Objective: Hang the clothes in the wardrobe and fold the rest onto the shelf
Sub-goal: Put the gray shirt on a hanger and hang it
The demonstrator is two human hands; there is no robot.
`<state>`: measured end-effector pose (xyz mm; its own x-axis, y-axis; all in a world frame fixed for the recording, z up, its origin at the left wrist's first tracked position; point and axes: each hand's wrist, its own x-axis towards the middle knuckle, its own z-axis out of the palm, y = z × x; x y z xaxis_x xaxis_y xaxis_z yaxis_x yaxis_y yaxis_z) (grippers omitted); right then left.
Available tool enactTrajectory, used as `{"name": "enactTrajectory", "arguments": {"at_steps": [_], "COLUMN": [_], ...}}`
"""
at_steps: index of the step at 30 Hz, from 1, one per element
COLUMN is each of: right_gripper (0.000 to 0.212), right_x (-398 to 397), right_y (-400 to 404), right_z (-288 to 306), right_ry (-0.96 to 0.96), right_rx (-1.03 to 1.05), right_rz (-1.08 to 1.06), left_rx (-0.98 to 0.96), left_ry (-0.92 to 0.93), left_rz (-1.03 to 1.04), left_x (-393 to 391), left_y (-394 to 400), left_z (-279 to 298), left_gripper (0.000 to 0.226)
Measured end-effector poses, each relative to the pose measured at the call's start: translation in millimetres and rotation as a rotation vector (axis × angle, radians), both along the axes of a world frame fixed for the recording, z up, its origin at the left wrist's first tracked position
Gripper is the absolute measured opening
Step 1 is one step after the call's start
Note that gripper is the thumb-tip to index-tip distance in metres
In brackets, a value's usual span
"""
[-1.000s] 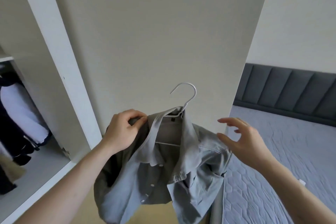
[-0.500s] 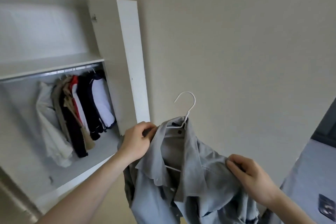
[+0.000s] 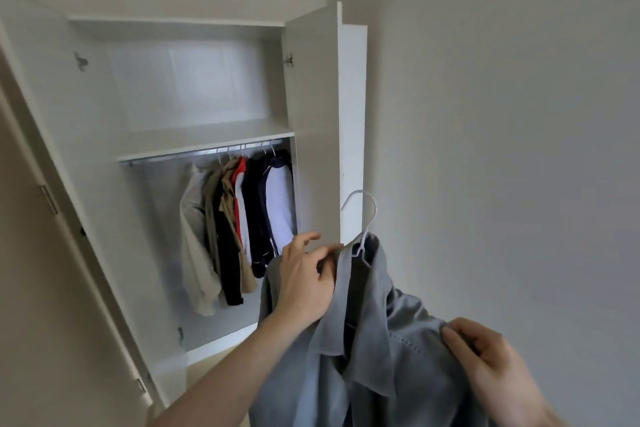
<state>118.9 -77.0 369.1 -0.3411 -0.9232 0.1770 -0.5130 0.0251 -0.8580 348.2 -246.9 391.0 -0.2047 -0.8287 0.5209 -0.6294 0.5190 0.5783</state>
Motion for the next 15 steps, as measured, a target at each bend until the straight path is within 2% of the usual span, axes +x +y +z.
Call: {"name": "enactTrajectory", "arguments": {"at_steps": [3, 7, 9, 11, 13, 15], "right_gripper": [0.036, 0.037, 0.031, 0.028, 0.032, 0.034], "right_x": [19.6, 49.4, 65.4, 83.5, 102.0, 119.9], "right_y": [-48.9, -115.6, -150.0, -182.5, -210.6, -235.5], "right_z": [-3.7, -8.4, -11.5, -14.1, -16.0, -16.9], "right_ry": [-0.036, -0.067, -0.052, -0.026, -0.015, -0.017], "right_rx": [-0.016, -0.059, -0.067, -0.078, -0.092, -0.070], "right_rz": [0.014, 0.048, 0.071, 0.092, 0.113, 0.150], "left_rx": [0.057, 0.271, 0.431, 0.558, 0.609, 0.644], "left_ry": [0.138, 0.396, 0.386, 0.343, 0.341, 0.375], "left_rz": [0.033, -0.088, -0.147, -0.188, -0.215, -0.224], "left_x": [24.9, 60.1, 73.7, 85.1, 94.2, 102.3], "left_y": [-28.3, -55.2, -73.6, -96.8, -122.5, -149.2], "left_z": [-2.2, -19.5, -28.2, -32.7, -32.9, -30.4], "left_gripper": [0.034, 0.031, 0.030, 0.042, 0.055, 0.057]}}
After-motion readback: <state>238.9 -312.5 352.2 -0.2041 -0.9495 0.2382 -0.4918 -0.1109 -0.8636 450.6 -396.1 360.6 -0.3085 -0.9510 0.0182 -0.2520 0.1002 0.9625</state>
